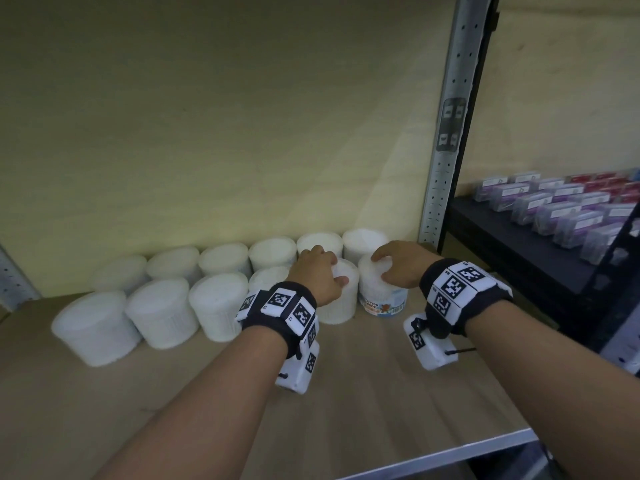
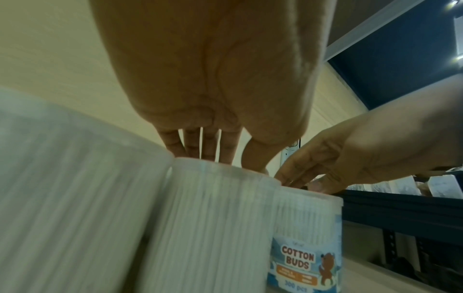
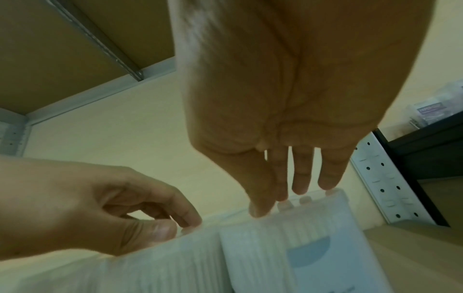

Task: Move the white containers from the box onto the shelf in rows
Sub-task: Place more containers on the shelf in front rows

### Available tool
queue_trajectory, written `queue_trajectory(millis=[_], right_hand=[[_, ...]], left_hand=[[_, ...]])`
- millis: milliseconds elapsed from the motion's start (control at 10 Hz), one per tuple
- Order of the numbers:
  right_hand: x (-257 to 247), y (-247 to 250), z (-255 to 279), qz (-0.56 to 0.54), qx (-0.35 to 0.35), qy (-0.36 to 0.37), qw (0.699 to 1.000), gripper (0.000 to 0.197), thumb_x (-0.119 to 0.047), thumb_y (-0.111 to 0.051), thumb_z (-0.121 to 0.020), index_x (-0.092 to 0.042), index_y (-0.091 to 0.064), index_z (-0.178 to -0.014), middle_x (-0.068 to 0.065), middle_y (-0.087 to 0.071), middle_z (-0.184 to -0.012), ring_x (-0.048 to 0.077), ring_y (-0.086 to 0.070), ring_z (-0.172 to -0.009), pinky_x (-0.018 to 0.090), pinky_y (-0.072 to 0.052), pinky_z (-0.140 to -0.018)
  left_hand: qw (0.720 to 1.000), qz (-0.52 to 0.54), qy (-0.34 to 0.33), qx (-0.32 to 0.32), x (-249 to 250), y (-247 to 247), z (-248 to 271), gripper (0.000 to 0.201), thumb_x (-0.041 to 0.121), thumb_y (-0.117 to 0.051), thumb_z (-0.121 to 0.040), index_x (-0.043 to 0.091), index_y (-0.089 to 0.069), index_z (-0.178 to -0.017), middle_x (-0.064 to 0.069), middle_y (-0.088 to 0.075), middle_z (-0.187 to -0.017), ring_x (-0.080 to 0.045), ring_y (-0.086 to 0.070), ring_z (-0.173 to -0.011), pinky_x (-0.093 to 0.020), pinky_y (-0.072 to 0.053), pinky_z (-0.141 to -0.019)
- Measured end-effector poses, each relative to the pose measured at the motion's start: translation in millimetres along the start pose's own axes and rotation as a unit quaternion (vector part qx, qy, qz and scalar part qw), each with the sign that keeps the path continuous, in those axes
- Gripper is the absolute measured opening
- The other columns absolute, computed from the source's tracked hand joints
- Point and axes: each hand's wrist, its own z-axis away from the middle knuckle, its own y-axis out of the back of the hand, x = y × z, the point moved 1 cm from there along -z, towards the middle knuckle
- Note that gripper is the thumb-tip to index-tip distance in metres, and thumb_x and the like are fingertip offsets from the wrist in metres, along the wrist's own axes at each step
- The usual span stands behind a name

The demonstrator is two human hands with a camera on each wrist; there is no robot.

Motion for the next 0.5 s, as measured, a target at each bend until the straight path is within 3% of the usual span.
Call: queue_trajectory(millis=[100,200,300,500], right_hand=[[0,1,-1,-0.012,0.034,-0.008,0.999,0.045,-0.021,-0.053,-0.092,-0.023,-0.049,-0.137,0.003,-0.038,-0.148,0.023,-0.037,-0.136,0.030,-0.034,-0.109],[-2,-3,-2,0.013,0.079,-0.021,0.997,0.052,-0.040,-0.053,-0.092,-0.015,-0.048,-0.137,0.009,-0.041,-0.141,0.028,-0.036,-0.133,0.038,-0.034,-0.108],[-4,-10,-4,0.060,0.058,-0.044,0.996,0.061,-0.050,-0.049,-0.092,-0.010,-0.043,-0.139,0.013,-0.039,-0.142,0.032,-0.035,-0.133,0.041,-0.033,-0.109],[-6,-9,-7,0.079,0.033,-0.036,0.996,0.059,-0.048,-0.049,-0.093,-0.013,-0.042,-0.140,0.012,-0.038,-0.142,0.032,-0.034,-0.133,0.042,-0.034,-0.109]], left_hand=[[1.000,0.000,-0.001,0.002,0,0,0,0.051,0.039,-0.055,-0.090,0.012,-0.049,-0.133,-0.009,-0.047,-0.131,-0.027,-0.042,-0.124,-0.036,-0.038,-0.105],[1.000,0.000,-0.002,0.002,1,1,1,0.051,0.039,-0.055,-0.090,0.012,-0.049,-0.133,-0.009,-0.047,-0.132,-0.028,-0.042,-0.124,-0.037,-0.038,-0.105],[1.000,0.003,-0.001,0.000,1,1,1,0.051,0.039,-0.055,-0.091,0.012,-0.048,-0.134,-0.008,-0.046,-0.132,-0.027,-0.041,-0.125,-0.036,-0.037,-0.105],[1.000,0.003,-0.002,0.000,0,1,1,0.051,0.039,-0.055,-0.091,0.012,-0.048,-0.134,-0.009,-0.046,-0.132,-0.027,-0.041,-0.125,-0.037,-0.038,-0.105]])
